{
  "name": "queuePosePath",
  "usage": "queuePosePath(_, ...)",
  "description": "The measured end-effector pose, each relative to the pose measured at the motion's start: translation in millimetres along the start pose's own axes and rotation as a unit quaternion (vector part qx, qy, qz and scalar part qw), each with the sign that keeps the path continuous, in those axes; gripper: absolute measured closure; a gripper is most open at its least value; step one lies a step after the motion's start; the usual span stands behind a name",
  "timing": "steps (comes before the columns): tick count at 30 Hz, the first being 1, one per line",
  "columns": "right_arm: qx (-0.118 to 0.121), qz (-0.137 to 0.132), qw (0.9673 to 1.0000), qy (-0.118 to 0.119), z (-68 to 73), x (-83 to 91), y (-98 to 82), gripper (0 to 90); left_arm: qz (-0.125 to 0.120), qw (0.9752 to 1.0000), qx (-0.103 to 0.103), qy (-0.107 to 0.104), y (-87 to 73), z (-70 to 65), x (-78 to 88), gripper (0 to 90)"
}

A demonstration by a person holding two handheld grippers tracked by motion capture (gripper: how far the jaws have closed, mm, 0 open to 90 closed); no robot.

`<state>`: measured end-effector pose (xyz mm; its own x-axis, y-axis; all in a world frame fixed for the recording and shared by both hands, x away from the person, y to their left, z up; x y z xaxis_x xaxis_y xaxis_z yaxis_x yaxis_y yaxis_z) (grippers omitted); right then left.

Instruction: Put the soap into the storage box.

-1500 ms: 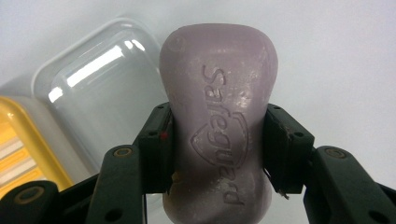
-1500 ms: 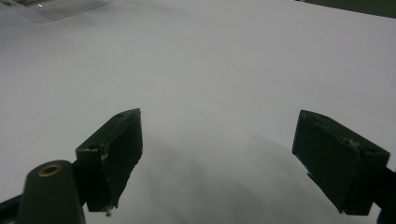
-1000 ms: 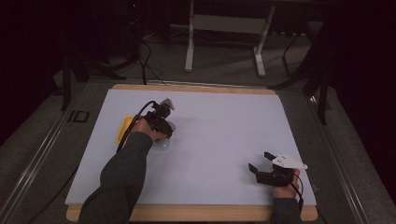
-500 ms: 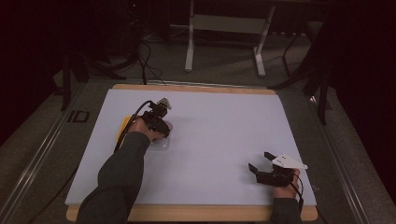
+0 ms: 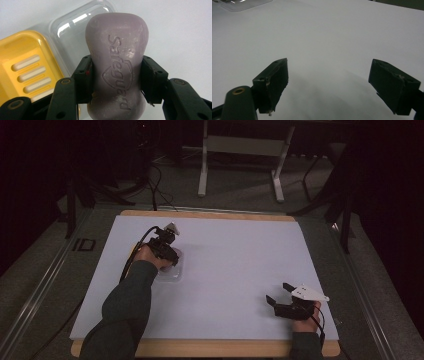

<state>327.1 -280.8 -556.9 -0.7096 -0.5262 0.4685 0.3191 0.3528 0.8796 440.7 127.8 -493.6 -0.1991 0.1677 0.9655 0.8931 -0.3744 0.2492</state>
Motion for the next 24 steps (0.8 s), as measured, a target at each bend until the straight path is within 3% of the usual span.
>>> queuePosePath(24,-0.003,-0.001,1.0000,0.000,-0.2,0.4,0.0,15.8,-0.007,0.9998,0.020,0.001,-4.6,14.4,5.3,50.1)
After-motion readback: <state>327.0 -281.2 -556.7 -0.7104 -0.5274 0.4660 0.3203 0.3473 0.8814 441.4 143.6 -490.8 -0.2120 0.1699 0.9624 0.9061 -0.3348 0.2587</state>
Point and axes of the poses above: each handheld gripper's, and its own axes: x roughly backward along the jaws, y roughly out of its top, z roughly to its left, the point moved 5 cm from there along -x, roughly forward along the jaws, and after that the axes turned 4 degrees about x, right-handed, at the moved point
